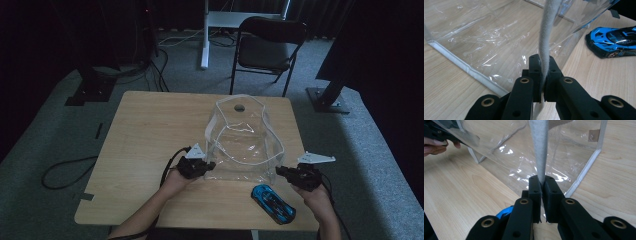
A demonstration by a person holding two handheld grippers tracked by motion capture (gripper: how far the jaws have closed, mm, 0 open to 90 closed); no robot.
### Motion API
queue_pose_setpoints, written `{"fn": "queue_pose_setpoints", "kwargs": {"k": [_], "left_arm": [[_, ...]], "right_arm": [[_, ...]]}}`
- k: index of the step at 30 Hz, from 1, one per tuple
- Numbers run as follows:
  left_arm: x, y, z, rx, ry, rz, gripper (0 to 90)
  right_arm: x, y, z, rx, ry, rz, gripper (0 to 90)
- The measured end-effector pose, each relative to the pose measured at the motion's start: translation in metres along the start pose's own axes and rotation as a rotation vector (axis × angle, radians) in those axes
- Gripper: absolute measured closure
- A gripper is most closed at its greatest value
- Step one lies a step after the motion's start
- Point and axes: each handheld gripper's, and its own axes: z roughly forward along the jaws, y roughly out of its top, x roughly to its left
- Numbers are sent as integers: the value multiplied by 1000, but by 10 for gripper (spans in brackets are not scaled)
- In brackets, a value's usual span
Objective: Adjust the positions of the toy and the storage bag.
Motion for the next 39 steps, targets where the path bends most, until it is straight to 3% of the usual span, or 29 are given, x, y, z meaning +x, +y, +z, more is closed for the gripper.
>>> {"fn": "queue_pose_setpoints", "kwargs": {"k": [12,15,20,25,26,27,30,35,38,39], "left_arm": [[-2,4,3,20,-6,18,871],[-2,4,3,19,-3,20,870],[-1,4,2,17,-7,16,853],[-2,6,0,9,-13,5,677],[-3,7,-2,21,-4,7,677],[-4,7,-3,23,-4,8,593],[-4,7,-5,21,1,5,472],[-2,8,-10,-2,-24,-19,321],[-3,8,-13,-12,5,-24,242],[-3,8,-14,-10,22,-16,173]], "right_arm": [[-3,-7,-9,-22,9,10,834],[-2,-7,-8,-27,21,5,765],[-3,-10,-8,-66,35,17,490],[-2,-15,-11,-73,48,37,398],[-1,-15,-12,-64,47,41,389],[2,-17,-13,-51,58,44,327],[9,-21,-17,-39,54,30,250],[19,-27,-19,-22,73,3,187],[26,-31,-17,-5,81,-7,138],[28,-32,-16,-2,83,-7,135]]}}
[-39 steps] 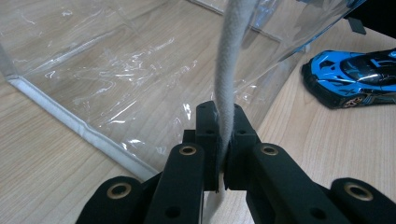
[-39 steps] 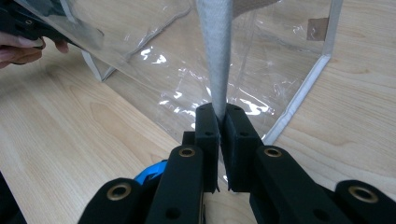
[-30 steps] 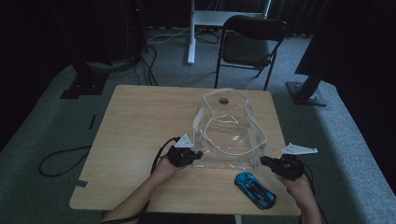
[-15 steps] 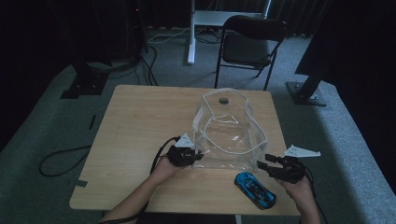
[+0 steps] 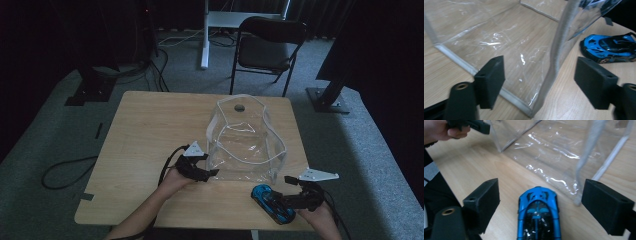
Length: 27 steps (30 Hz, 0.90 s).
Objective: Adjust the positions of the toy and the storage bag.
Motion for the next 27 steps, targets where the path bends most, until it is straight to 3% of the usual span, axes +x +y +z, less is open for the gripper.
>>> {"fn": "queue_pose_setpoints", "kwargs": {"k": [2,5,13,27], "left_arm": [[0,-1,-3,5,-1,6,144],[0,-2,-6,29,3,1,2],[8,-7,-22,29,54,-28,1],[18,-20,-54,24,160,-34,0]], "right_arm": [[3,-3,3,7,21,-5,126],[7,-7,7,33,30,-20,122],[14,-14,14,63,41,-35,122],[17,-20,23,94,51,-50,122]]}}
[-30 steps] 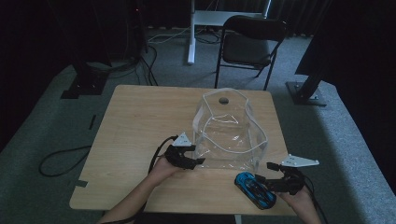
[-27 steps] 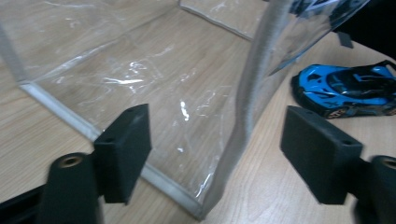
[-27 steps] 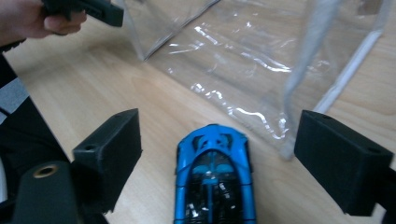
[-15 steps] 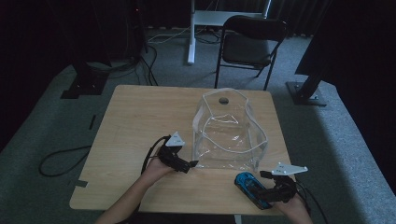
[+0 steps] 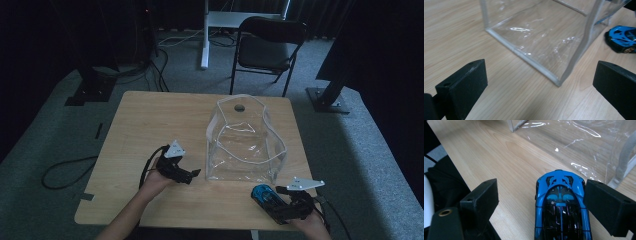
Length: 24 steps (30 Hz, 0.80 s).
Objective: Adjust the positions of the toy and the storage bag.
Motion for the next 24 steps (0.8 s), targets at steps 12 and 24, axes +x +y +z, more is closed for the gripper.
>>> {"fn": "queue_pose_setpoints", "kwargs": {"k": [12,24], "left_arm": [[32,-28,-37,21,150,-81,1],[62,-70,-62,94,297,-189,1]], "right_arm": [[-2,-6,17,69,-43,-1,122],[-7,-9,21,113,-87,1,124]]}}
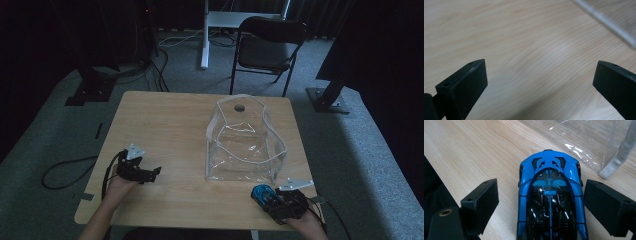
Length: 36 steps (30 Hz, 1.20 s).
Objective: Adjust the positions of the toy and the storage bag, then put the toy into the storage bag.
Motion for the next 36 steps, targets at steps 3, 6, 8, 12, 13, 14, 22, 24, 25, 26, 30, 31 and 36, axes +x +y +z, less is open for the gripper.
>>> {"fn": "queue_pose_setpoints", "kwargs": {"k": [3,6,8,12,13,14,22,24,25,26,30,31,36], "left_arm": [[13,-16,-4,22,29,-42,1],[24,-29,-8,36,44,-82,1],[30,-37,-10,46,56,-104,1],[40,-50,-14,68,69,-135,1],[41,-52,-14,71,79,-141,1],[43,-54,-15,72,83,-148,1],[48,-71,-16,109,151,-175,1],[48,-75,-15,119,169,-170,1],[49,-75,-15,125,177,-165,1],[49,-76,-15,126,179,-167,1],[50,-77,-15,126,202,-169,1],[51,-77,-15,126,199,-176,1],[52,-78,-16,119,207,-184,1]], "right_arm": [[-1,0,1,8,-12,-3,124],[-1,1,3,18,-21,-4,124],[-1,1,4,29,-31,-7,124],[-1,1,7,53,-46,-12,124],[-1,1,7,59,-52,-16,124],[0,1,7,62,-56,-18,124],[-1,1,13,105,-82,-33,131],[0,0,14,118,-93,-35,132],[0,0,15,126,-96,-38,132],[0,0,16,133,-102,-41,132],[1,0,18,146,-113,-48,137],[1,0,19,156,-118,-54,137],[4,2,23,181,-127,-80,143]]}}
